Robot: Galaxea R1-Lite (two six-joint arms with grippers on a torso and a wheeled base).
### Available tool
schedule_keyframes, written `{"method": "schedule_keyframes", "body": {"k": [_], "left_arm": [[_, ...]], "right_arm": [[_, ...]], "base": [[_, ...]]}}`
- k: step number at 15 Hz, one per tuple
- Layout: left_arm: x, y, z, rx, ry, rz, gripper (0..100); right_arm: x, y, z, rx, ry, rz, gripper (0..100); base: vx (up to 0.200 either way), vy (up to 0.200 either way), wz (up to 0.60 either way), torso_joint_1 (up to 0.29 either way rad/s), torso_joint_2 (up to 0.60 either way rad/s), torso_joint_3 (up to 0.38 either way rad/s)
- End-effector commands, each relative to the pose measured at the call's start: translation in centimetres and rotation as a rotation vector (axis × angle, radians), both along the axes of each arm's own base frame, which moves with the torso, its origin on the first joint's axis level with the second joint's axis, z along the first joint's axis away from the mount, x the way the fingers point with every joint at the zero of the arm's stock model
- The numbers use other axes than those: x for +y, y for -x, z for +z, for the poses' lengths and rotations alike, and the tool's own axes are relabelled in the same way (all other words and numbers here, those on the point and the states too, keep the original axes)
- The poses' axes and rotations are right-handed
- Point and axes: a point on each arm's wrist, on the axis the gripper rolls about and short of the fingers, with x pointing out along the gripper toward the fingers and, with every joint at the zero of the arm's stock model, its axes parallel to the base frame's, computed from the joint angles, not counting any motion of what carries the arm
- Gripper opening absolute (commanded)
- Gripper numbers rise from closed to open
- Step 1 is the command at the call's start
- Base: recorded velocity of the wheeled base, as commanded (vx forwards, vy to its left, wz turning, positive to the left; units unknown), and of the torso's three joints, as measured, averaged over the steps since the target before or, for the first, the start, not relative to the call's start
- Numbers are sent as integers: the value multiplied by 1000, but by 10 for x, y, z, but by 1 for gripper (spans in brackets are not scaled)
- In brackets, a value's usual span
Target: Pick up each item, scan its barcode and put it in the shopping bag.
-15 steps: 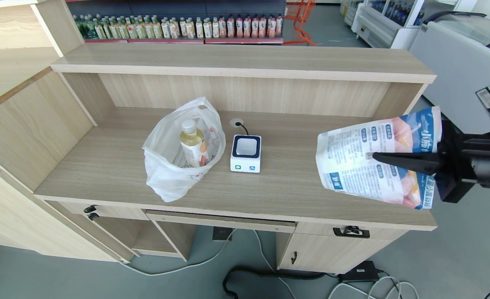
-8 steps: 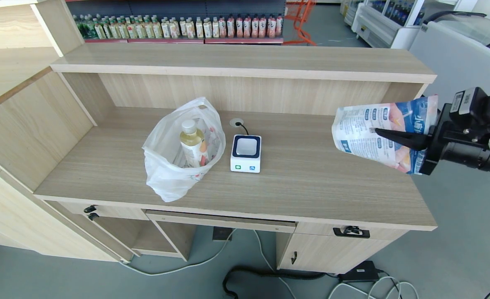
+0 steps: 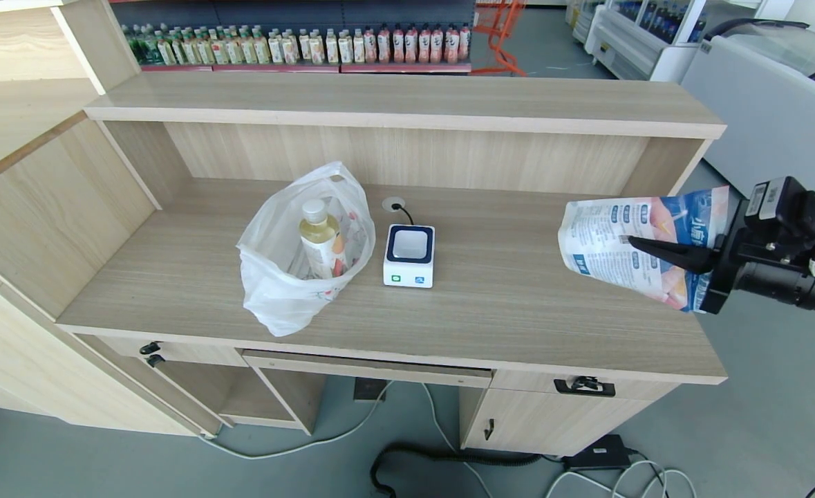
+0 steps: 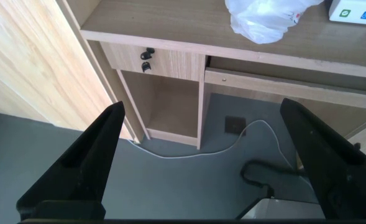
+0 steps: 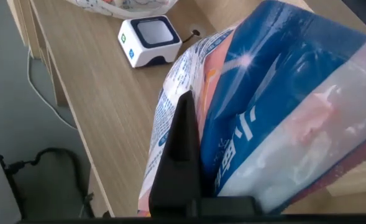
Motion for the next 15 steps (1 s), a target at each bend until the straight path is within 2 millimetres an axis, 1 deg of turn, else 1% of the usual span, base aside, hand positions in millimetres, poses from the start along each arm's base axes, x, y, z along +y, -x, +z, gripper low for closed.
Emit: {"method": "schedule_keyframes", "body": {"k": [1,3,4,7,9,12,15], "left_arm": [[0,0,0,0,-1,1,100],[0,0,0,0,-1,1,100],[0,0,0,0,-2,1,100],[0,0,0,1,-7,0,100],[0,0,0,1,-5,0,100],[0,0,0,1,-5,0,100],[0,0,0,-3,15,2,100]], "right_arm": [[1,0,0,2,-1,4,0],[1,0,-1,5,-2,10,0],[1,1,-1,5,-4,33,0],[12,3,-2,20,-19,119,0],[17,3,-1,24,-23,140,0],[30,6,1,75,-73,188,0],[41,11,2,123,-107,254,0]], "base": [[0,0,0,0,0,0],[0,0,0,0,0,0],[200,0,0,2,2,-2],[200,0,0,-6,-1,7],[200,0,0,7,5,0],[0,0,0,0,0,0],[0,200,0,-1,4,4]]}}
